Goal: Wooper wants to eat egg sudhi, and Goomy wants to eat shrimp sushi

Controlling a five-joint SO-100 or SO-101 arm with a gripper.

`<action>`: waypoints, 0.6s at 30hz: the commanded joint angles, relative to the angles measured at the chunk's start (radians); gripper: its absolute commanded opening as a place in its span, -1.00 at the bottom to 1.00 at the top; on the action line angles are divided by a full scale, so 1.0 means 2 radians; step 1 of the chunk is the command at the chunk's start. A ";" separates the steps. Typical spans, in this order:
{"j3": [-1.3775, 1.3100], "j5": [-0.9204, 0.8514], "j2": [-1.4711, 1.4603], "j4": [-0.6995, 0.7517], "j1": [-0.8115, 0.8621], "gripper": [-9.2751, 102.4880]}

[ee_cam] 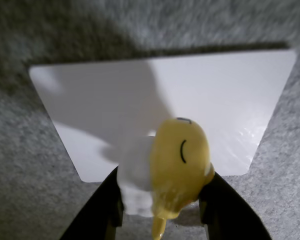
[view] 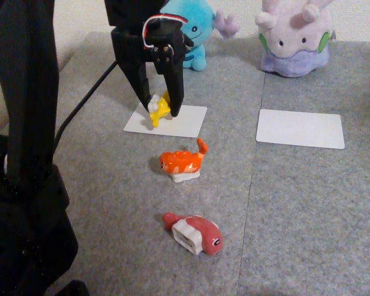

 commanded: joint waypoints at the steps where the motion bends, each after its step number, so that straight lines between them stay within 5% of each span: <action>1: -0.008 -0.002 0.007 -0.012 0.009 -0.69; 11: -0.009 -0.004 -0.040 -0.013 0.012 -0.66; 18: -0.010 -0.012 -0.039 -0.013 0.011 -0.35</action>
